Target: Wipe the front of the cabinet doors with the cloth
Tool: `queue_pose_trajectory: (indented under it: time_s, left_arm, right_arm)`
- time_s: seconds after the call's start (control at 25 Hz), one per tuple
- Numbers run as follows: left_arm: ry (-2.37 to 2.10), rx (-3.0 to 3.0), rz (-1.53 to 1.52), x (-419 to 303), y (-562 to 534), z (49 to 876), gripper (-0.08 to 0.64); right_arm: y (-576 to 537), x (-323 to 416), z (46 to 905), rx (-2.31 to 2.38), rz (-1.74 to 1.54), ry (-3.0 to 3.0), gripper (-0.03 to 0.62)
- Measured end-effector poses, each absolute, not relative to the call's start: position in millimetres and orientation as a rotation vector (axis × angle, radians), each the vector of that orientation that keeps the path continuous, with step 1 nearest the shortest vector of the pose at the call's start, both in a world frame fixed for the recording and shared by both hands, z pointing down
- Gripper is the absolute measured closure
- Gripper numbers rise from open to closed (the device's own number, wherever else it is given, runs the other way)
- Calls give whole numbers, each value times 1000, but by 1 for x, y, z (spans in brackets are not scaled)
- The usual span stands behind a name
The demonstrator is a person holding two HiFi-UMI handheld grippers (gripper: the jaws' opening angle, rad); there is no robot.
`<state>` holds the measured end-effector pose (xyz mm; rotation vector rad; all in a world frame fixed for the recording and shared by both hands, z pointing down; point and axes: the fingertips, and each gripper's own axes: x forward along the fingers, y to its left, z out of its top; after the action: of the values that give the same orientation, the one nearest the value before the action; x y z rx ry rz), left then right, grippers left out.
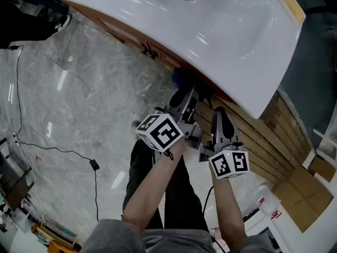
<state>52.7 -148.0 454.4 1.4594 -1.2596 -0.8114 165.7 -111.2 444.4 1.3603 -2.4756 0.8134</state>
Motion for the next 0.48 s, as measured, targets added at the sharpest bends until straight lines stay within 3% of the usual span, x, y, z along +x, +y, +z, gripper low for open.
queue_pose_trajectory:
  time_s: [0.48]
  left_arm:
    - [-1266, 1429, -821, 48, -157, 479, 460]
  right_arm:
    - [-121, 156, 462, 1356, 823, -2459, 583]
